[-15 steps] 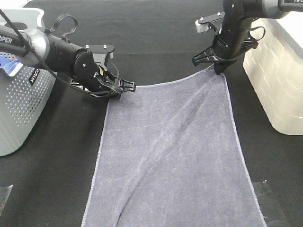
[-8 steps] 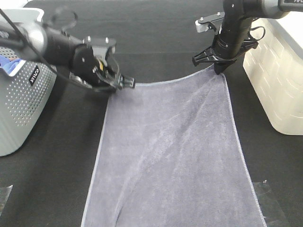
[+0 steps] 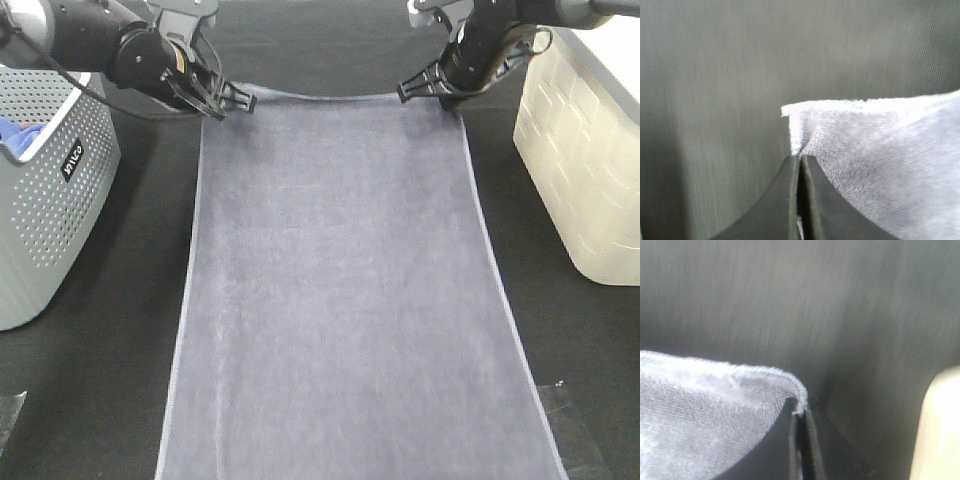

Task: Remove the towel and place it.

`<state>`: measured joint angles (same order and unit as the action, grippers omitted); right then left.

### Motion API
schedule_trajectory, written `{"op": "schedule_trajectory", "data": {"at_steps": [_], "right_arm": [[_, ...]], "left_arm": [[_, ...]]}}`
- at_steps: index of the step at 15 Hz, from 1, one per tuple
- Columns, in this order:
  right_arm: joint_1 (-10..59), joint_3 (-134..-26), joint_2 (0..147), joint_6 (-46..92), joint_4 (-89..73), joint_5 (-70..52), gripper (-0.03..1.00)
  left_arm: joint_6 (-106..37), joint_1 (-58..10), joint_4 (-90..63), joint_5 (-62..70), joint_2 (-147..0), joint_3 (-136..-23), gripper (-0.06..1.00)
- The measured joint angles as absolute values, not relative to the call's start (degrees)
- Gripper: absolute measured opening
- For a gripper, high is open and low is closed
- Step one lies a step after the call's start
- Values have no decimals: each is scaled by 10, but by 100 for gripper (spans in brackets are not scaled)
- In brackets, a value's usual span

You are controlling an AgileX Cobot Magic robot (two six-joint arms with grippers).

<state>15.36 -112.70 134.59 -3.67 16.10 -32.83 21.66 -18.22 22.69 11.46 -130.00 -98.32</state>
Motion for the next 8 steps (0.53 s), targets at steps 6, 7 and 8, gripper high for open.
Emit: {"op": "schedule_trajectory", "data": {"at_steps": [6,7,8], "right_arm": [[154,-1127,1349,-38,228,-182,0],[154,-1127,1361,-38,242,-151,0],[153,-1127,1375,-38,253,-136,0]], "left_arm": [[217,-139,233,13,-1353,-1024,0],[215,-139,236,-10,-1373,-1039,0],[214,-139,237,-31,-1386,-1049,0]]}}
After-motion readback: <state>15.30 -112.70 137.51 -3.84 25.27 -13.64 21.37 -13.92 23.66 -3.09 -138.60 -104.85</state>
